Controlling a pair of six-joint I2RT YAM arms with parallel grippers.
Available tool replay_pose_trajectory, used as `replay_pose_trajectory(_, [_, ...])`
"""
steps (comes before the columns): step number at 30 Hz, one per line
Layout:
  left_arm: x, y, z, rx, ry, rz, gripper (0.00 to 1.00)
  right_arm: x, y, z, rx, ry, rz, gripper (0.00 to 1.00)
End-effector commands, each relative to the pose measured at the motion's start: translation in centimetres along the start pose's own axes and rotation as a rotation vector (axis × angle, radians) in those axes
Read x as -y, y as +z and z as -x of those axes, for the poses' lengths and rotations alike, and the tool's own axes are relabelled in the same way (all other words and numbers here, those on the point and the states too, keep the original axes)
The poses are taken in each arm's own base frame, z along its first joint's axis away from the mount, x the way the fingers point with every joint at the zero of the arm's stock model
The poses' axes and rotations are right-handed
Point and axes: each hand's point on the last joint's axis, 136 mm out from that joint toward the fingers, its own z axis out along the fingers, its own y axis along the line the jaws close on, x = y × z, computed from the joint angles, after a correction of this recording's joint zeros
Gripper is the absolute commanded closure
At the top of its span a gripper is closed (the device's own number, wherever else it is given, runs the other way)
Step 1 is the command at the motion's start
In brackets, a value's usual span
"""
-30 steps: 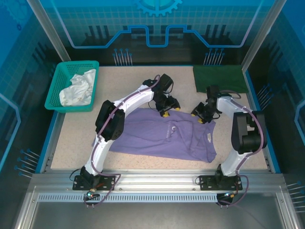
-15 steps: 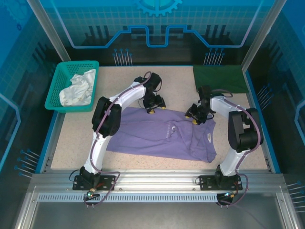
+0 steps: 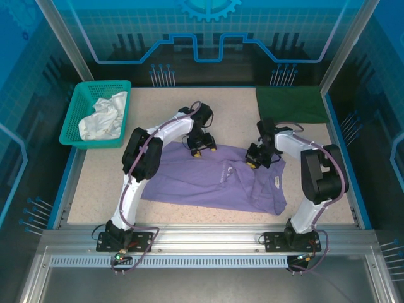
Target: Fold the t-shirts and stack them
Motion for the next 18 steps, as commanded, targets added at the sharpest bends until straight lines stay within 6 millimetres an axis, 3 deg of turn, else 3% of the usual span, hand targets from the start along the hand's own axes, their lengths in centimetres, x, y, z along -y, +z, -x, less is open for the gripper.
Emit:
replay_pose_trajectory(1, [-1.0, 0.9, 0.0, -0.013, 0.003, 0.026, 0.40, -0.7, -1.3, -1.3, 0.000, -0.030, 0.020, 0.97])
replay_pose_trajectory(8, [-0.7, 0.8, 0.2, -0.003, 0.010, 0.019, 0.39, -2.1, -2.4, -4.2, 0.010, -0.167, -0.018, 1.00])
replay_pose_trajectory(14, [-0.8, 0.6, 0.5, 0.002, 0.017, 0.020, 0.38, -3.3, -1.2, -8.4, -0.075, -0.295, -0.067, 0.98])
replay_pose_trajectory(18, [-0.8, -0.1, 0.7, 0.008, 0.013, 0.009, 0.36, -5.1, 0.5, -11.4, -0.172, -0.368, -0.037, 0.83])
